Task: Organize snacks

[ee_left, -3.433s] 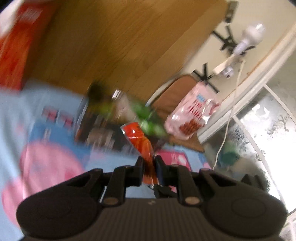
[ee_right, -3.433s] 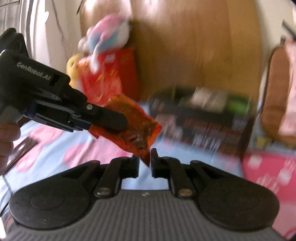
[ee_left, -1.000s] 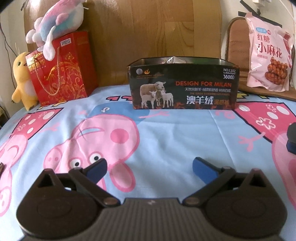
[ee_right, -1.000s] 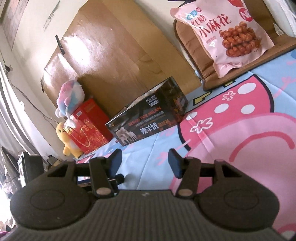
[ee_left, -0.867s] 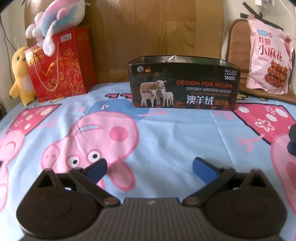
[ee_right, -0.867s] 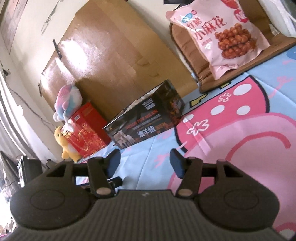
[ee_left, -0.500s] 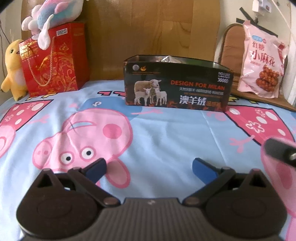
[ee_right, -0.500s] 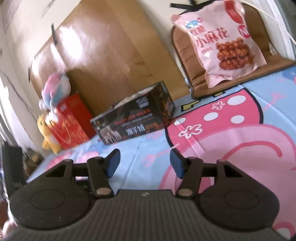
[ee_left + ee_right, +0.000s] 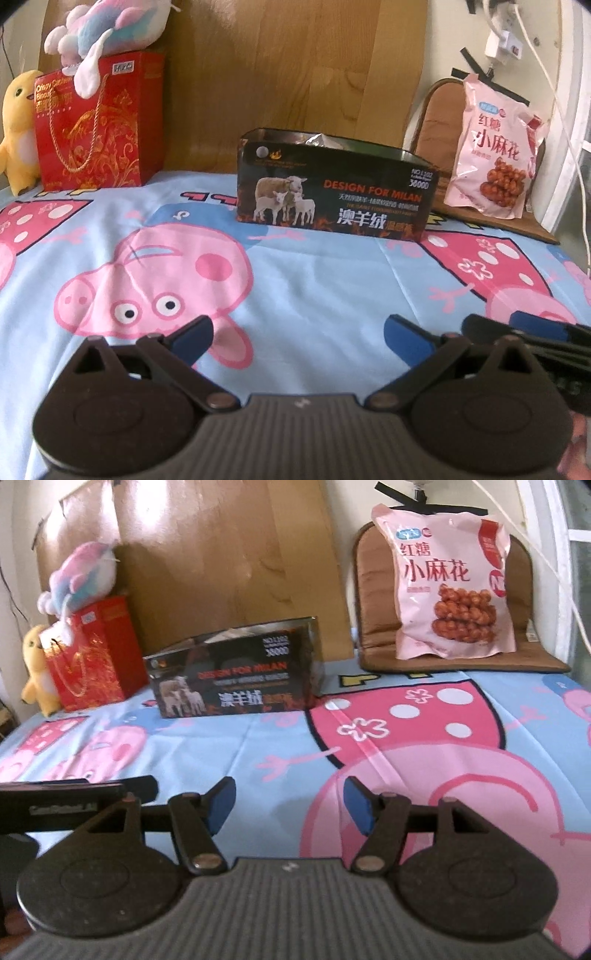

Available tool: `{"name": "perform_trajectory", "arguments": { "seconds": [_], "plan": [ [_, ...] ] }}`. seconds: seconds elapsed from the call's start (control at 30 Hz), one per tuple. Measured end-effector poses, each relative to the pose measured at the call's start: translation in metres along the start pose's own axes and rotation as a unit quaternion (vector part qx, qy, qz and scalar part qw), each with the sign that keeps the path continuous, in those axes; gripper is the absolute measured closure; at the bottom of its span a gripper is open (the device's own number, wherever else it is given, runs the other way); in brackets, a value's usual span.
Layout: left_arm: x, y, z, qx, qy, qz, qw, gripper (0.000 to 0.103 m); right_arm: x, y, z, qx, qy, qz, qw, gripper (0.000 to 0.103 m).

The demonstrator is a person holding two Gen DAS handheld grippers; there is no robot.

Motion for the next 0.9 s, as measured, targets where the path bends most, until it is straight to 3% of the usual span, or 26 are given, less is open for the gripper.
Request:
{"name": "perform_trajectory", "arguments": {
  "seconds": [0.13, 0.3, 0.5, 0.67, 0.9],
  "plan": [
    [-0.008, -0.001, -0.003, 0.009, 0.010, 0.000, 0.9999, 0.001, -0.004, -0.003, 0.005, -0.010, 0.022, -0.009, 1.000, 0.036],
    [-0.027, -0.007, 0.000, 0.030, -0.036, 0.026, 0.9986, 0.000, -0.023, -0.012, 0.015, -0.006, -0.009, 0.014, 1.000, 0.034],
    [-0.049, -0.010, 0.007, 0.012, -0.038, -0.019, 0.9990, 0.001, -0.045, -0.017, 0.041, -0.024, -0.016, -0.016, 0.999, 0.033],
    [-0.045, -0.007, 0.002, 0.025, -0.059, -0.005, 0.9979, 0.000, -0.039, -0.015, 0.037, -0.021, -0.020, 0.006, 1.000, 0.032],
    [-0.045, -0.006, 0.008, -0.005, -0.072, -0.003, 0.9974, 0.000, -0.044, -0.010, 0.034, -0.032, -0.009, -0.013, 0.999, 0.027]
  ]
}}
Point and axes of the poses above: each gripper's, at about its wrist camera, not at the fingertips, and z roughly the way its jaws point, x to its right, y to its underside, the point moved 1 cm from there along z, roughly the way its jaws point, and after that the axes turned 8 degrees about -y, right-handed, at the moved point
